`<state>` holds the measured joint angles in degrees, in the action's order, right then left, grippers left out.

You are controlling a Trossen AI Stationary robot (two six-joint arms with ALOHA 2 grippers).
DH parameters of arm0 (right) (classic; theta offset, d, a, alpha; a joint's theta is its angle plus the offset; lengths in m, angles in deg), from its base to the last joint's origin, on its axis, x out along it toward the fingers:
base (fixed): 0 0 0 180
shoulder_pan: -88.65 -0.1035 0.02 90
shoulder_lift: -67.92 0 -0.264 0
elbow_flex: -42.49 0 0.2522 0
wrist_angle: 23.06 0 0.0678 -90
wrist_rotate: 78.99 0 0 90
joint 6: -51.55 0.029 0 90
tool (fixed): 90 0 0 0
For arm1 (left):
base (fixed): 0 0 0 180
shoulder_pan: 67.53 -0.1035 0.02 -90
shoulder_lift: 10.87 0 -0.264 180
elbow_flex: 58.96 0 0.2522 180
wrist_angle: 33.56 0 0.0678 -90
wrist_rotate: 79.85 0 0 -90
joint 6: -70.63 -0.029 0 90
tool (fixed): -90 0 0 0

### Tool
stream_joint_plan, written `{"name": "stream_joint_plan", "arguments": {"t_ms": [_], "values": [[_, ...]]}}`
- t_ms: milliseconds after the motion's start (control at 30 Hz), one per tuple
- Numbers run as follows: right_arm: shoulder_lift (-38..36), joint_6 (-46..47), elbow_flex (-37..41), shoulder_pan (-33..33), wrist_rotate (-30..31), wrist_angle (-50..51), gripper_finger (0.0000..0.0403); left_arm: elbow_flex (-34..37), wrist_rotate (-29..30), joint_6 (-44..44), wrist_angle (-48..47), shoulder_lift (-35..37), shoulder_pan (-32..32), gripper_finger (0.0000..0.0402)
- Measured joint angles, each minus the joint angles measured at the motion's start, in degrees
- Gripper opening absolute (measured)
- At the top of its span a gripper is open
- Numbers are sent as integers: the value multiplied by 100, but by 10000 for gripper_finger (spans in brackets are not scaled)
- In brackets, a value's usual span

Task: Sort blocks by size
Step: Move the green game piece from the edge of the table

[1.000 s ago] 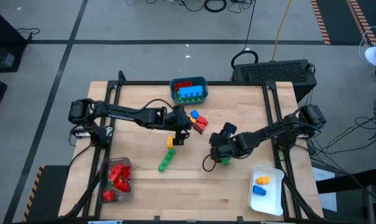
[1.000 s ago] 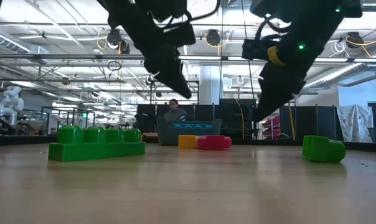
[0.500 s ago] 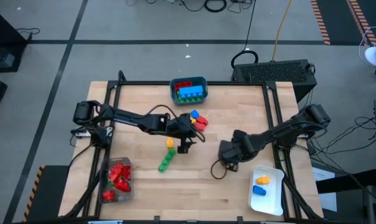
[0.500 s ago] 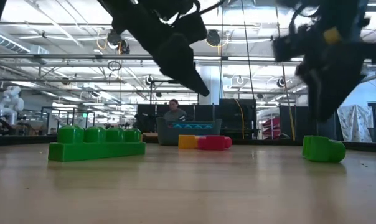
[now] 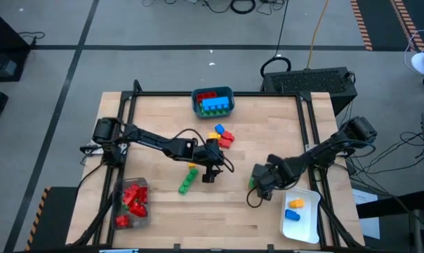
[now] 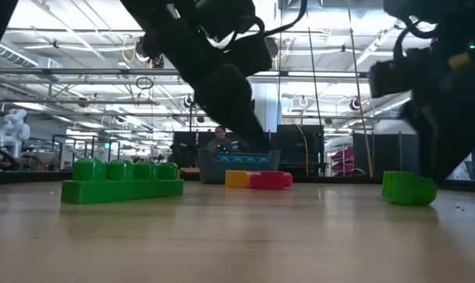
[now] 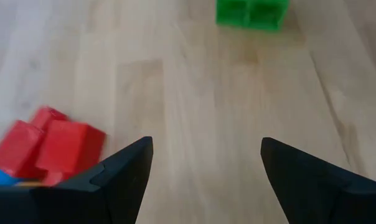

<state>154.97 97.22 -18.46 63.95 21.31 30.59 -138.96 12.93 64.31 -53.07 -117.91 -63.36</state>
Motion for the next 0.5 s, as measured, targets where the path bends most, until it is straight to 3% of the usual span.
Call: {"name": "stream_joint_plan", "arguments": {"t_ms": [333, 500], "values": [[182, -2231, 189, 1085, 474, -2730, 155, 0, 13, 330, -75, 17, 277, 299], [111, -2871, 164, 1373, 481, -3313, 155, 0, 24, 467, 327, 18, 317, 299]]}}
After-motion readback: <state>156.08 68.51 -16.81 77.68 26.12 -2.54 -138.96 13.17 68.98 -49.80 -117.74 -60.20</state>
